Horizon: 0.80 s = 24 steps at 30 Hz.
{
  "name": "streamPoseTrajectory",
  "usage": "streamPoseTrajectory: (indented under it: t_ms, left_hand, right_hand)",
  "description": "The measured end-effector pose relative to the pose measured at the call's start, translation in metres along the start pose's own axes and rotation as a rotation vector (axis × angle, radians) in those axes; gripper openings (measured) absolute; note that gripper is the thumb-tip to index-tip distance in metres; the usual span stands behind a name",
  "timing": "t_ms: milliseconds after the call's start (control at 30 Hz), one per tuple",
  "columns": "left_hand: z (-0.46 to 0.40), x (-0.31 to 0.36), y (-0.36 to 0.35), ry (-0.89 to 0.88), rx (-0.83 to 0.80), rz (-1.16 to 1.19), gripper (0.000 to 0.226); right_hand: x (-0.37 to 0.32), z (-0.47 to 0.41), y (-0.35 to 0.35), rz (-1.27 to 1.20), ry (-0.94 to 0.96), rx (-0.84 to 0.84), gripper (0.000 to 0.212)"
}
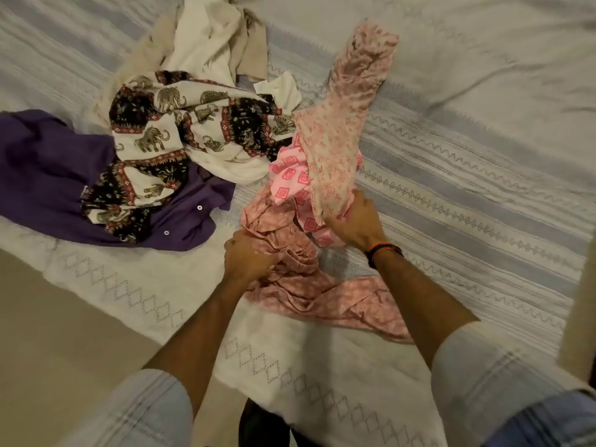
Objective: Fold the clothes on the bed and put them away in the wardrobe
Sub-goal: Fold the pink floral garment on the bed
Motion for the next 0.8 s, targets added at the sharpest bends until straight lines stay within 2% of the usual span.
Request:
streamPoseTrajectory:
  t_ms: [133,267,367,433,533,633,733,767,800]
  left_hand:
    - [-0.027,-0.015,-0.023,0.177,-0.068,0.071,0.11]
    - [-0.042,-0.018,-0.03,0.237,-0.022,0.082,0.107]
    - [-0.049,-0.026,-0.033,0.318,-0.087,0.236,0.098]
    - [-0.048,-0.03,-0.036,0.374,-0.171,0.435,0.084]
    - [-0.035,-0.017,-0.034,0.414,-0.204,0.735,0.041]
    - [-0.017,0.0,-0.021,0.405,-0.218,0.998,0.037]
    - [0.013,0.014,0.0,0.392,-0.219,1.028,0.022]
    - [0.026,0.02,0.007,0.376,-0.227,1.012,0.013]
    - [0.037,0.025,0.012,0.343,-0.264,1.036,0.014]
  right_hand:
    - [0.001,-0.034,-0.008,0.056,-0.034,-0.012,0.106]
    - [0.007,-0.055,-0.023,-0.035,-0.048,-0.038,0.113]
    - [0.005,-0.054,-0.027,-0.139,-0.033,-0.072,0.093]
    - [0.006,-0.043,-0.03,-0.202,-0.076,-0.122,0.075]
    - [0.007,-0.023,-0.03,-0.255,-0.083,-0.176,0.068]
    - [0.001,0.0,-0.022,-0.316,-0.098,-0.217,0.066]
    - [-0.014,0.027,-0.013,-0.447,-0.091,-0.265,0.069]
    - [-0.022,0.039,-0.01,-0.481,-0.089,-0.285,0.066]
    - [-0.027,0.048,-0.009,-0.517,-0.08,-0.304,0.061]
Point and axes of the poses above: each hand's wrist, its own z-axis away from the middle knuckle, its own y-axis out of the back of the hand, x = y × z, the point moved 4 cm from there along -z, towards the middle knuckle, and after that the axes turned 11 degrees about -z, right-handed, at the moved point
